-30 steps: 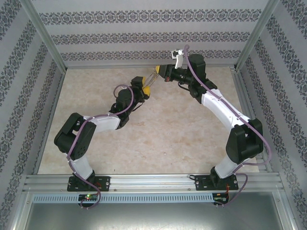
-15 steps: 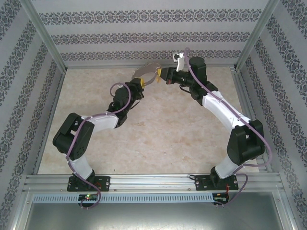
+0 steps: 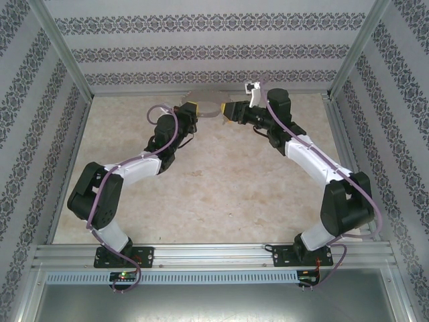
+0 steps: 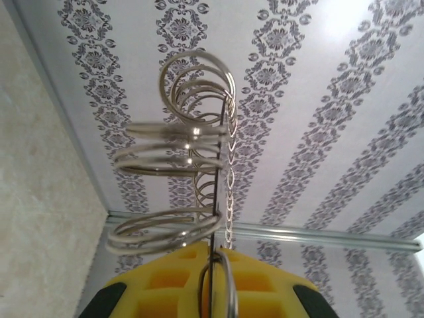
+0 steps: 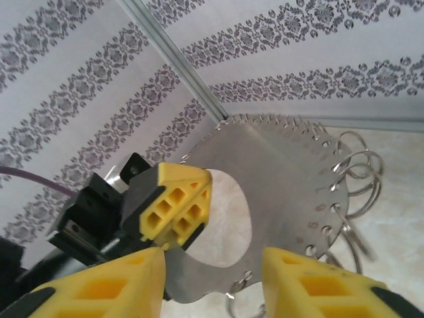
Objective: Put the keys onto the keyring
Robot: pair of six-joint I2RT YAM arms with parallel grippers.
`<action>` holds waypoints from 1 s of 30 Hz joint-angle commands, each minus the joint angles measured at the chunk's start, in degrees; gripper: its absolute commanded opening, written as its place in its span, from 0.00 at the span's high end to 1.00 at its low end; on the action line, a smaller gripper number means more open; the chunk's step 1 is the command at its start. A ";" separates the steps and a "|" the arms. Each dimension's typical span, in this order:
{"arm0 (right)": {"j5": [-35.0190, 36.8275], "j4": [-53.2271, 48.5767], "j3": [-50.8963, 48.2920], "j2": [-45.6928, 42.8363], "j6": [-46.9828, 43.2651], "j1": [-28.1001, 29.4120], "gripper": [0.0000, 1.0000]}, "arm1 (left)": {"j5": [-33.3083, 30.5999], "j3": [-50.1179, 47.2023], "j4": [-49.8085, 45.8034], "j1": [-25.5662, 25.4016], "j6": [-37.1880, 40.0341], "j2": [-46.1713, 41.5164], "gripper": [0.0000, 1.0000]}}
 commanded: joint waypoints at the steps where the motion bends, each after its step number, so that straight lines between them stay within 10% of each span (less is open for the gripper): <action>1: -0.44 4.99 -3.75 -4.17 1.97 -2.95 0.51 | 2.97 4.35 -2.88 0.25 10.14 -3.46 1.00; 15: 4.02 6.01 -20.63 -16.03 1.76 -13.71 0.45 | 12.87 16.93 -22.06 -0.02 45.44 -5.99 1.00; 30: 15.16 3.38 -30.58 -25.55 5.44 -23.22 0.41 | 8.65 9.76 -13.09 -13.32 47.77 1.58 1.00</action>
